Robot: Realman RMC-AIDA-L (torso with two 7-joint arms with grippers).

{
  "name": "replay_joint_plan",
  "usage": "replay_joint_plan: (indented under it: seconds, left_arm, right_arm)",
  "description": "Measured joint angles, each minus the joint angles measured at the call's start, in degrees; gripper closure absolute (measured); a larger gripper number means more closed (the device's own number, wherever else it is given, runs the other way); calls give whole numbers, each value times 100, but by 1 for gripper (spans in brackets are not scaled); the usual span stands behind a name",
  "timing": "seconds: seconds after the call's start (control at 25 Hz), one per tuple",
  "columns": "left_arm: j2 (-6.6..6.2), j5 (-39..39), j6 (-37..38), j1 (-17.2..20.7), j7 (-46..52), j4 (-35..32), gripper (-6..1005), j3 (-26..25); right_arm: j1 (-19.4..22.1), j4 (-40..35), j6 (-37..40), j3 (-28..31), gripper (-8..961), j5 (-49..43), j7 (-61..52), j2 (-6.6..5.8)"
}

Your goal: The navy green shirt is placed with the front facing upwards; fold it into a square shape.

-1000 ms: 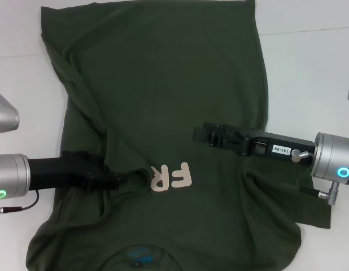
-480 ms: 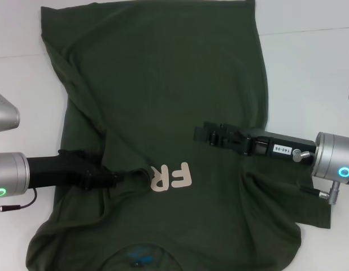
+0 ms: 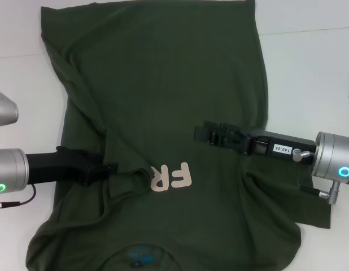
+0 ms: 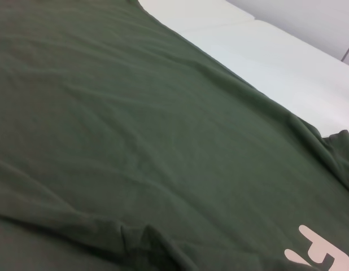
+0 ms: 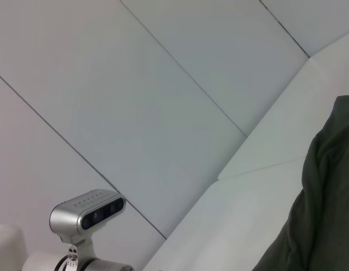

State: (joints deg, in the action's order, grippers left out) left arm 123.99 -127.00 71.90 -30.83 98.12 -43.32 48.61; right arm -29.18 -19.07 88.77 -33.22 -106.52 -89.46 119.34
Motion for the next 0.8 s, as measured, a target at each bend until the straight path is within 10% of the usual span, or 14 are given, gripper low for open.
replay_joint_plan:
  seconds: [0.8]
  left_arm:
    - [4, 52, 41, -54, 125, -2, 890, 97]
  right_arm:
    - [-8, 0, 9, 27, 205, 0, 17, -9]
